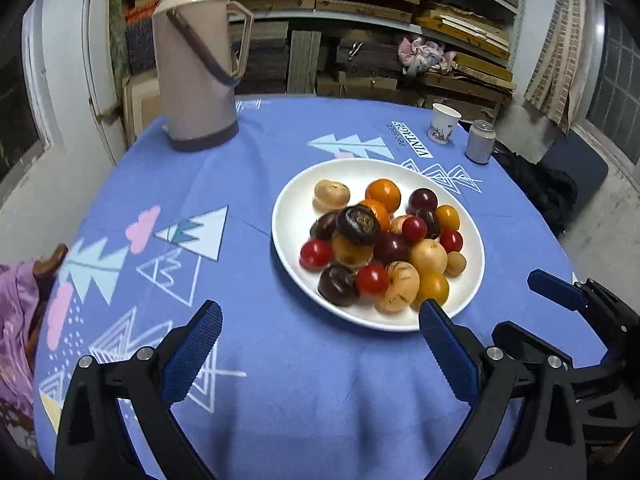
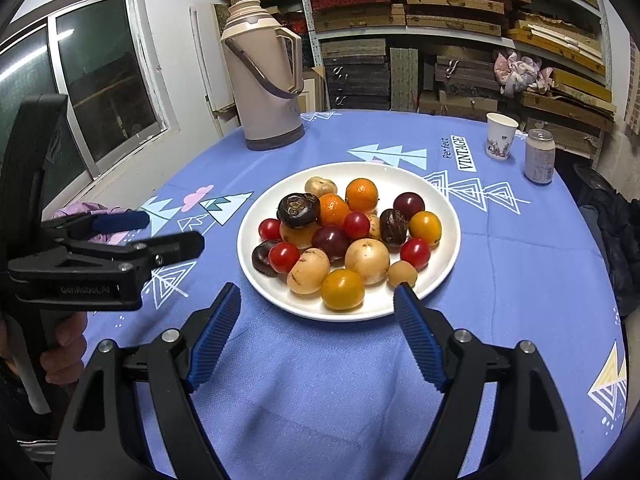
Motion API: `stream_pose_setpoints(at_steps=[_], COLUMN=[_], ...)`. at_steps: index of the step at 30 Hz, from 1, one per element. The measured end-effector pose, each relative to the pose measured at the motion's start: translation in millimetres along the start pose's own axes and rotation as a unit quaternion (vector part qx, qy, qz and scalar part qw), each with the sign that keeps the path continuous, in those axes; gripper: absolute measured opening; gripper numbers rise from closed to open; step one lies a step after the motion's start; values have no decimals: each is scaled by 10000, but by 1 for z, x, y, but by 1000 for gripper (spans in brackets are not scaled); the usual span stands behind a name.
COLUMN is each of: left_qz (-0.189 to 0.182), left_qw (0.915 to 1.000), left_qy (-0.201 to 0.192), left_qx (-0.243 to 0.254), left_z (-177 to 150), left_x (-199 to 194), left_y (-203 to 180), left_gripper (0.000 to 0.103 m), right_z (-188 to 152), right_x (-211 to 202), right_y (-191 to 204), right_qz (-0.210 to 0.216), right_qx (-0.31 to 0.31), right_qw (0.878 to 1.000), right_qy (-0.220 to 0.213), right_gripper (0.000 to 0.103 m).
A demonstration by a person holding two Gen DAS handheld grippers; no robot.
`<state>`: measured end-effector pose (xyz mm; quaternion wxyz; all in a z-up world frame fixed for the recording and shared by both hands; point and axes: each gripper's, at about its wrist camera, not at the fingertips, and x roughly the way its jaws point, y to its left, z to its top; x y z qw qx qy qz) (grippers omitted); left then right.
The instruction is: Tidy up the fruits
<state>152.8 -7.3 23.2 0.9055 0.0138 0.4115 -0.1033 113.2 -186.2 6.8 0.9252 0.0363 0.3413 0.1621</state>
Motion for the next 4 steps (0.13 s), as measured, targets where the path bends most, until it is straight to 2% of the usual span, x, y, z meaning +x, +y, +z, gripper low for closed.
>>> stream_pose_setpoints(at_steps=[2,4], left_qz=[76,92], left_qw=[10000,9999], left_qy=[13,46], left_qx=[-7,25], left_z=[-2,-3], left_x=[0,1], left_y=[0,0], left_gripper=[99,99], right_z=[0,-1], right_x=[1,2], right_y=[0,1], right_qz=[-16,-70], right_qx=[12,-4], right_qw=[10000,10000], right_qy=[10,-2], right_gripper=[80,87])
